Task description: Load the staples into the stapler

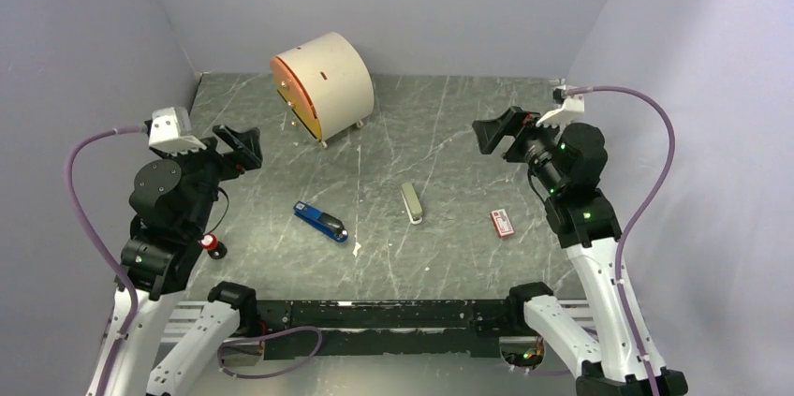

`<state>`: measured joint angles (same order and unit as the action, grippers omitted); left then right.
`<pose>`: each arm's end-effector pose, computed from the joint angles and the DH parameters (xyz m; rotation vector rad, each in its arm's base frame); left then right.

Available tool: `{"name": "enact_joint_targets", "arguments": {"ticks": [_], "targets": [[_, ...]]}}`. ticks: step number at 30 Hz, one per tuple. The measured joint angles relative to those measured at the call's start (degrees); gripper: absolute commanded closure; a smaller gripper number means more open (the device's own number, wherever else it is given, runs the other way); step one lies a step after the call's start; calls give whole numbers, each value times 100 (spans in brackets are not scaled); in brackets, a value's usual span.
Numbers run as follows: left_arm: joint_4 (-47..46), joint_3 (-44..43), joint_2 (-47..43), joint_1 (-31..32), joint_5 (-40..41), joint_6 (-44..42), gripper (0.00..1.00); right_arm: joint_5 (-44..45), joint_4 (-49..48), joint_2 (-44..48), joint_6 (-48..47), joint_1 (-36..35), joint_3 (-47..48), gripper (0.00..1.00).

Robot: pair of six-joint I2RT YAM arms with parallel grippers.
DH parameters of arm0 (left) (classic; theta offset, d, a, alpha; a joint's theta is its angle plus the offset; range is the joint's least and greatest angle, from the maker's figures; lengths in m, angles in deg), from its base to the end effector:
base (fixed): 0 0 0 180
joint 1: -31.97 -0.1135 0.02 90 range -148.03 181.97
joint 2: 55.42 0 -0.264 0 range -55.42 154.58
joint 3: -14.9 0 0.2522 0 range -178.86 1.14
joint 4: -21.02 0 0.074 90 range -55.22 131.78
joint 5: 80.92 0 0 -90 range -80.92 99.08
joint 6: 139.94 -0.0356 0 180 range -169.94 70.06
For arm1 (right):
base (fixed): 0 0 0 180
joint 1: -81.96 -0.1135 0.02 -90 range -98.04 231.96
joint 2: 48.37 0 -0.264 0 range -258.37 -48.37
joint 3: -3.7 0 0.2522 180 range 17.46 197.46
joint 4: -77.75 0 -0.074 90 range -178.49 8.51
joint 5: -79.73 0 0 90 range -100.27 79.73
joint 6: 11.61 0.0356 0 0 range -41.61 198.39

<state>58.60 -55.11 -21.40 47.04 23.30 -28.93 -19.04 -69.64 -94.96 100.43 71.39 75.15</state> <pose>0.1121 -0.0211 0.4064 -0.2756 1.5815 -0.2910 0.1716 0.0375 0.3966 0.0577 1.7347 0.5520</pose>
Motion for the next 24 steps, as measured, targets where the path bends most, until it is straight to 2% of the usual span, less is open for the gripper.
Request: {"name": "enact_joint_targets", "arguments": {"ticks": [5,11,15,18,24], "targets": [[26,192,-68,0,44,280,3,-361,-35,-103,52,9,83,0],[210,857,-376,-11,-323,813,4,-1364,-680,-155,387,-28,-824,0],[400,1121,-605,-13,-452,1086,3,-1676,-743,-245,470,-212,-1156,0],[564,1169,-752,-15,-452,1182,3,-1423,-656,-284,442,-651,-1213,0],[201,1106,-494,-22,-890,861,3,299,164,-809,385,-2210,-1132,2]]}}
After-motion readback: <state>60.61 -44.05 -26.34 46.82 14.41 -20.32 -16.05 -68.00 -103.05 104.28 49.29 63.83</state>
